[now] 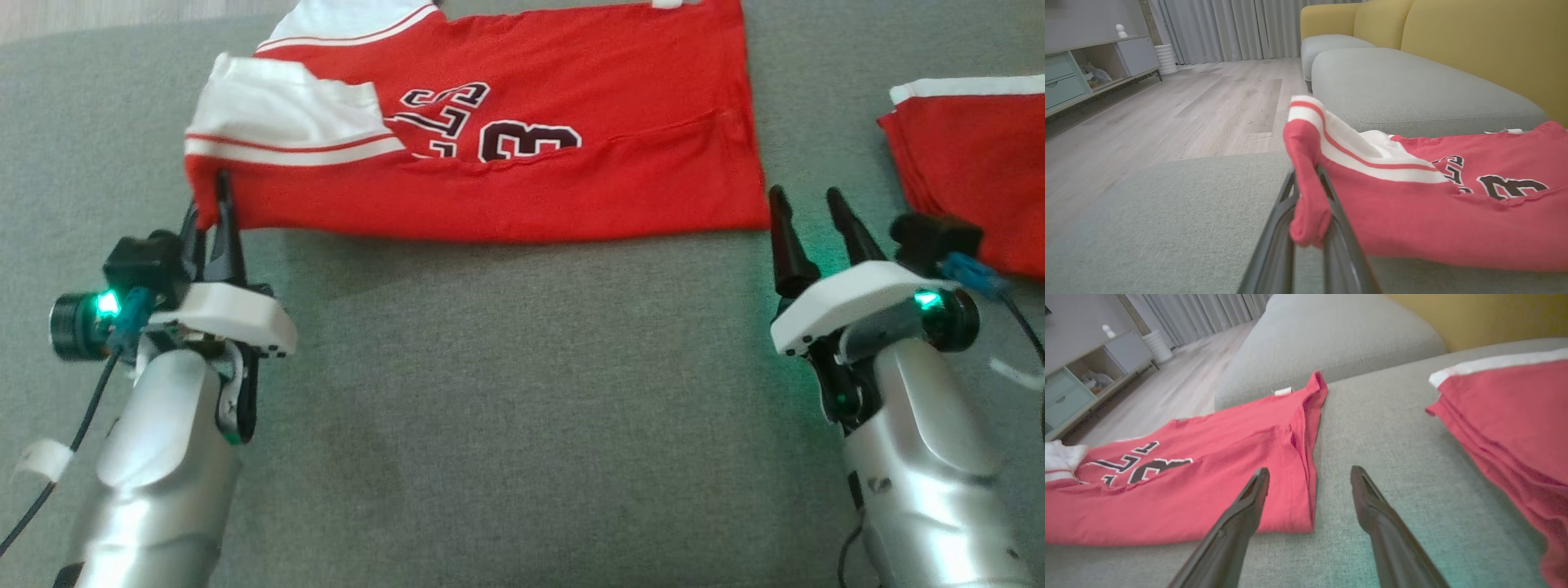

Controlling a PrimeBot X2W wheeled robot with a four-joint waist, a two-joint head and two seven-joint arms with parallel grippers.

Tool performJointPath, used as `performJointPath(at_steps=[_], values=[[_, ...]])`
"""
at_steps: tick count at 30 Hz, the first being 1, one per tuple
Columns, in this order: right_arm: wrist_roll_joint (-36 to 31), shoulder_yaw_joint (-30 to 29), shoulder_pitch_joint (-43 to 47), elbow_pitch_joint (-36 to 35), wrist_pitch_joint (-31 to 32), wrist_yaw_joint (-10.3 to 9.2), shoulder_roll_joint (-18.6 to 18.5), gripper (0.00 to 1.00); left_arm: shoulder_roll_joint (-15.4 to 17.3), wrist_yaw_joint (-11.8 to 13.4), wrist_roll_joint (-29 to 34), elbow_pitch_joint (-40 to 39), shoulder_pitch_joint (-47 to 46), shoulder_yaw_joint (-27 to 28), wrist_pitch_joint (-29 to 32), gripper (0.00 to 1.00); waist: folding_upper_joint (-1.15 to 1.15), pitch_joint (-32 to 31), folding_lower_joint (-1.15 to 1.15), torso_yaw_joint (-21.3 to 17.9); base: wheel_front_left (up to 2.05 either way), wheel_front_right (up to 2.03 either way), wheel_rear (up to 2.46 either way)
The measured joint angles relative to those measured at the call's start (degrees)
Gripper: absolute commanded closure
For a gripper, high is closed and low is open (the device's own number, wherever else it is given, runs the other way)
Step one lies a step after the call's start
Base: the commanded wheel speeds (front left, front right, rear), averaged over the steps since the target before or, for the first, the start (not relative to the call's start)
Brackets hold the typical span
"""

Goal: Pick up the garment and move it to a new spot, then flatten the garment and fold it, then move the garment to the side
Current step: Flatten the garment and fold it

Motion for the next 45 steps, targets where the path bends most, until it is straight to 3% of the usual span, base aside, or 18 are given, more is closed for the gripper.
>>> performJointPath(at_steps=[9,15,16,17,18,32,41,45], values=[[-3.7,-0.2,-8.2,13.1,4.8,0.0,-0.1,0.0,0.4,-0.1,1.4,-5.0,0.1,-2.8,1.6,1.0,0.0,1.3,0.0,1.8,0.0,0.0,0.0],[-7.1,-0.2,-10.9,17.9,5.3,0.0,-0.4,0.0,0.1,-0.1,1.4,-6.7,0.4,-3.9,2.0,1.0,0.0,1.6,0.0,2.9,0.0,0.0,0.0],[-8.0,-0.1,-11.7,18.7,5.5,0.0,-0.5,0.15,0.1,-0.1,1.4,-6.7,0.5,-3.9,2.0,1.0,0.0,1.7,0.0,3.1,0.0,0.0,0.0],[-8.6,-0.1,-12.5,19.5,5.7,0.0,-0.6,0.69,0.1,-0.1,1.4,-6.7,0.6,-4.0,2.0,1.0,0.0,1.8,0.0,3.3,0.0,0.0,0.0],[-9.2,0.0,-13.2,20.2,5.8,0.0,-0.7,1.0,0.1,-0.1,1.4,-6.7,0.7,-4.0,2.0,1.0,0.0,1.8,0.0,3.4,0.0,0.0,0.0],[-11.7,-1.5,-10.0,22.5,0.9,0.0,-0.5,1.0,0.7,-0.3,0.2,-2.9,6.0,-5.5,5.5,1.0,0.0,-3.5,0.0,3.3,0.0,0.0,0.0],[-10.5,-2.3,0.2,16.4,2.4,0.0,0.1,1.0,1.9,-0.7,-1.7,-3.9,17.1,-6.4,7.6,1.0,0.0,-11.7,-0.01,1.5,0.0,0.0,0.0],[-9.8,-1.2,5.7,12.0,5.0,0.01,0.3,1.0,2.6,0.3,-3.4,-7.1,22.4,-5.8,8.2,1.0,0.0,-14.3,-0.01,0.0,0.0,0.0,0.0]])
